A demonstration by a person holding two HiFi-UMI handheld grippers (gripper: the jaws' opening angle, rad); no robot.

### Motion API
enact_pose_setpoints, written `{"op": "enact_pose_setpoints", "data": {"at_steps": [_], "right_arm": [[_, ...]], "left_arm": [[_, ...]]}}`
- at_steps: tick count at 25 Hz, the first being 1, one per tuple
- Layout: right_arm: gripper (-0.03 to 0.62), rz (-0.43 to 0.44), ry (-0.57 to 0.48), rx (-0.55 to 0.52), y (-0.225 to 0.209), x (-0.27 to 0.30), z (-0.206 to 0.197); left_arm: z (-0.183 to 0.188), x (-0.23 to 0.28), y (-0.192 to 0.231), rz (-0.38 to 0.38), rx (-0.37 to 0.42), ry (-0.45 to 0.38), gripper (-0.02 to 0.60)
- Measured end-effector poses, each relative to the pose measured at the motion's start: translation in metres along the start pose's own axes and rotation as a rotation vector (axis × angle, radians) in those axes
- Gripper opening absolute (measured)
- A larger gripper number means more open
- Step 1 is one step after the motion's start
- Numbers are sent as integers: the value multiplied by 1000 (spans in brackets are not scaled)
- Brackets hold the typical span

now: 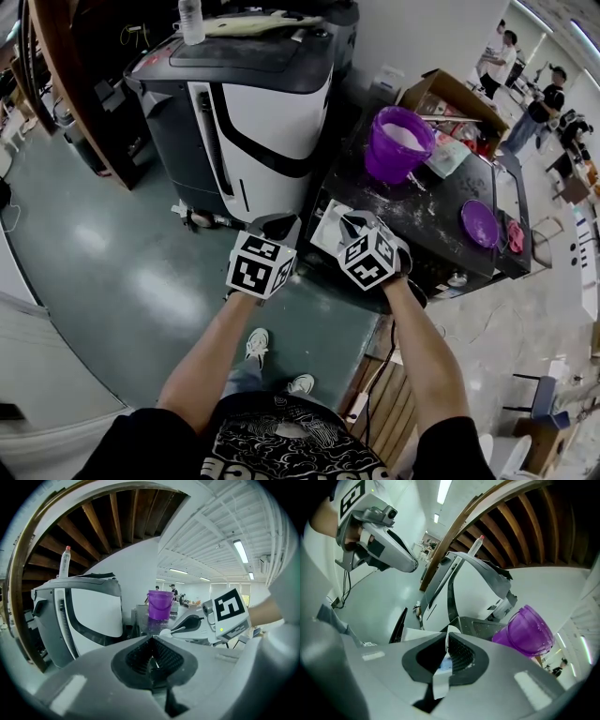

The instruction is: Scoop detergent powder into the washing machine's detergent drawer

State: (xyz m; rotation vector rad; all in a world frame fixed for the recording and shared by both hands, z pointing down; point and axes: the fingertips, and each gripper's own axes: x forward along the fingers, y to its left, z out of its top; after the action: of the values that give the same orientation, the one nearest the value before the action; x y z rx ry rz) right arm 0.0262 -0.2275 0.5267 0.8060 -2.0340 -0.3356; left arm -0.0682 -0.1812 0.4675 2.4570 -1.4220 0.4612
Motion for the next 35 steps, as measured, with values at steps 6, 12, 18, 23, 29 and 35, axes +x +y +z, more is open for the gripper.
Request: {"op": "enact_pose_setpoints", "data": {"at_steps": [6, 12, 18, 23, 29, 35], "right_arm": [[29, -7, 18, -32, 5, 1, -3], [29, 15, 29, -21, 12, 3, -10], [29, 34, 34, 9, 14, 2, -12], [29, 38, 31, 48, 14, -1, -10], [29, 4, -21, 212, -1, -19, 0], [31, -90, -106, 422, -33, -51, 3]], "left_arm": [[0, -3, -1, 5, -1, -5, 2], [0, -4, -1, 11, 1, -6, 2], [1, -3, -4, 7, 4, -5, 2], [2, -1, -6, -1, 11, -1, 2], [9, 0, -4, -14, 14, 9, 2], [29, 8, -15, -62, 37, 2, 2]]}}
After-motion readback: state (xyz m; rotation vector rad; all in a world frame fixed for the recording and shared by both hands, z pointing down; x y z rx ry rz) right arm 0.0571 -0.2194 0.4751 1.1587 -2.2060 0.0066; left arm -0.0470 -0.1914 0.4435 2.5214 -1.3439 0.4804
